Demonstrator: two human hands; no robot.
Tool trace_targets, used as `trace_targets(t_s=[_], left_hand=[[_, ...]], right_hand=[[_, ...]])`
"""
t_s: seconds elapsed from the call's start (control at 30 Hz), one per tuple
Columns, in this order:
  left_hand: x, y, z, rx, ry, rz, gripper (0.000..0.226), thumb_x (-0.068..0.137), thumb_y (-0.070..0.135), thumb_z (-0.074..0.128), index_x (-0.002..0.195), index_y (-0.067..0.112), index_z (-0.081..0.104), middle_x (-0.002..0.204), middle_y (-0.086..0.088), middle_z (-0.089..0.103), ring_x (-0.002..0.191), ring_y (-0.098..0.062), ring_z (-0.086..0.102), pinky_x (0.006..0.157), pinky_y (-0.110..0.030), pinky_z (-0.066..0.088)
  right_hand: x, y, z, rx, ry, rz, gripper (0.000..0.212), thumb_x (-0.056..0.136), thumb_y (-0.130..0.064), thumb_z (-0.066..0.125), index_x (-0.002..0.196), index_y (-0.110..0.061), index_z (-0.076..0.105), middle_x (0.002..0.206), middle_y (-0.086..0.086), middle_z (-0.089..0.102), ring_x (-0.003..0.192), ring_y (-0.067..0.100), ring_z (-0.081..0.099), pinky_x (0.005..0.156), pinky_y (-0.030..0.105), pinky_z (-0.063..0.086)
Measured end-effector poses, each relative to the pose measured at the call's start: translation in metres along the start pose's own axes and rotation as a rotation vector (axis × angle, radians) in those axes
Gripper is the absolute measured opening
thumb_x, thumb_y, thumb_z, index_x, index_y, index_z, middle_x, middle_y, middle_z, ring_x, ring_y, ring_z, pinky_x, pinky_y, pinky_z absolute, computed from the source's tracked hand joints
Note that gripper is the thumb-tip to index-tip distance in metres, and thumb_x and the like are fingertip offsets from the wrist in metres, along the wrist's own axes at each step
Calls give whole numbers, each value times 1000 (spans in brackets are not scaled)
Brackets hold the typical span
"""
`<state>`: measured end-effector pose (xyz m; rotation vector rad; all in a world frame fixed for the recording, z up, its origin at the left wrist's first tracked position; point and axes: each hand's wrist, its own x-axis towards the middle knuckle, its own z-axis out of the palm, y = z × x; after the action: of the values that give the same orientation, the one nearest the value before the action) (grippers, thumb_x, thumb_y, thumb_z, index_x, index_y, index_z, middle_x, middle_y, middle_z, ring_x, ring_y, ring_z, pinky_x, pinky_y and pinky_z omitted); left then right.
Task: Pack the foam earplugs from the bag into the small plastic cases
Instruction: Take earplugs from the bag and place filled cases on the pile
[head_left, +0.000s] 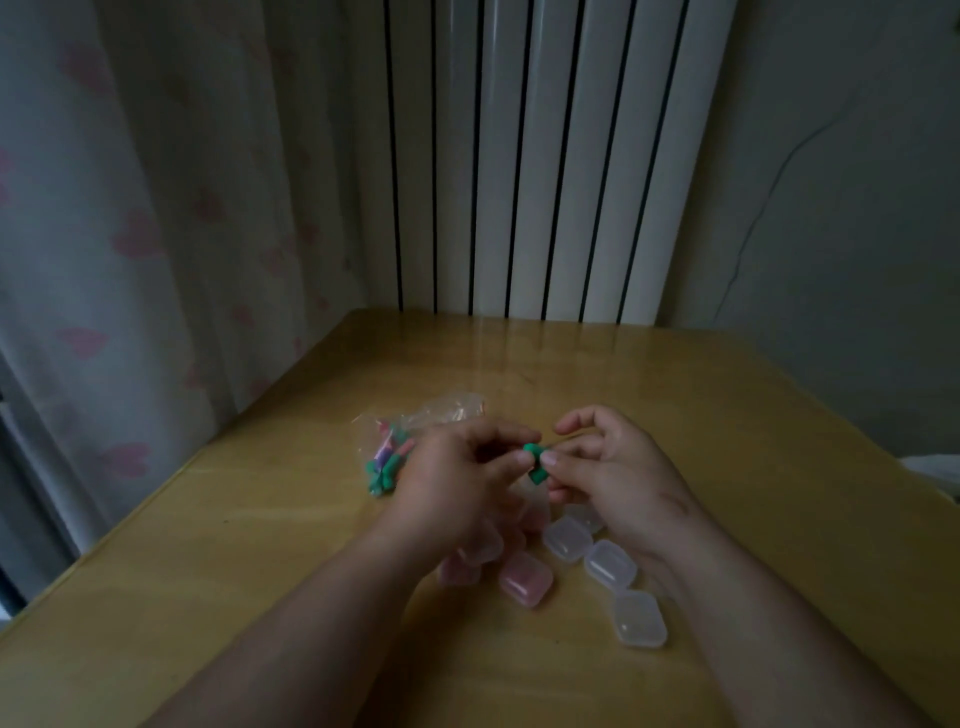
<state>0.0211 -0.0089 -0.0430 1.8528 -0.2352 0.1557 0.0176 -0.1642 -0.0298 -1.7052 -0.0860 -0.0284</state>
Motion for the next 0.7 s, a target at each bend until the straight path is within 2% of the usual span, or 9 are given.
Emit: trace_targets(t_s=[0.07,0.13,0.2,0.23,0.33,0.4,0.53,0.63,0.7], left_hand=[[0,0,0,-17,55,5,10,89,19,71,85,28,70,74,8,71,62,-2,67,54,-17,52],[0,0,-2,-46,92,7,9,86,23,73,80,23,67,74,6,70,71,-10,68,65,-25,56],[1,-2,-2,-173,98,-5,17,84,14,75,78,14,59,74,1,70,74,-20,71,73,-38,58],[2,-3,-2,-221,104,-10,22,83,7,75,78,12,54,69,-1,69,71,-22,71,71,-40,58],[2,-3,-3,-172,127,-20,24,78,4,79,76,13,56,67,-4,69,65,-20,70,64,-32,55],[2,-4,-3,-154,120,-53,16,78,6,79,79,15,66,75,-4,73,73,-17,72,71,-30,56],[3,-6,-3,-212,100,-127,19,86,0,69,88,19,71,81,1,77,82,-13,74,82,-33,57],[2,-6,0,-256,107,-94,20,87,-2,68,86,18,70,75,-2,75,77,-17,74,78,-36,57],[2,-7,3,-230,122,-59,17,84,2,72,86,18,69,71,-1,73,70,-16,71,73,-36,59]], right_hand=[[-1,0,-2,-33,12,-14,13,88,-2,65,97,-9,58,74,7,69,62,14,63,63,29,56],[-1,1,-5,-64,54,-28,6,87,-4,67,89,-9,64,75,10,70,63,16,64,67,32,57],[-1,3,-7,-52,82,-38,9,84,-2,70,80,-10,68,73,9,71,63,16,66,67,30,58],[-2,3,-7,-51,85,-38,11,82,-1,72,78,-10,69,72,8,71,63,16,67,67,29,58],[-4,3,-7,-67,86,-25,11,79,-1,75,78,-10,69,78,12,72,66,15,68,66,24,57],[-6,3,-6,-75,91,-30,10,80,-1,74,79,-9,69,83,15,73,66,15,68,66,24,57],[-7,3,-3,-115,109,-56,13,80,-2,74,77,-13,67,83,14,72,68,21,67,74,38,58],[-5,3,-2,-103,104,-72,17,79,2,73,83,-13,66,85,11,70,78,20,66,77,37,57],[-6,2,-2,-42,72,-65,23,80,7,71,88,-13,63,82,7,68,77,18,67,76,34,58]])
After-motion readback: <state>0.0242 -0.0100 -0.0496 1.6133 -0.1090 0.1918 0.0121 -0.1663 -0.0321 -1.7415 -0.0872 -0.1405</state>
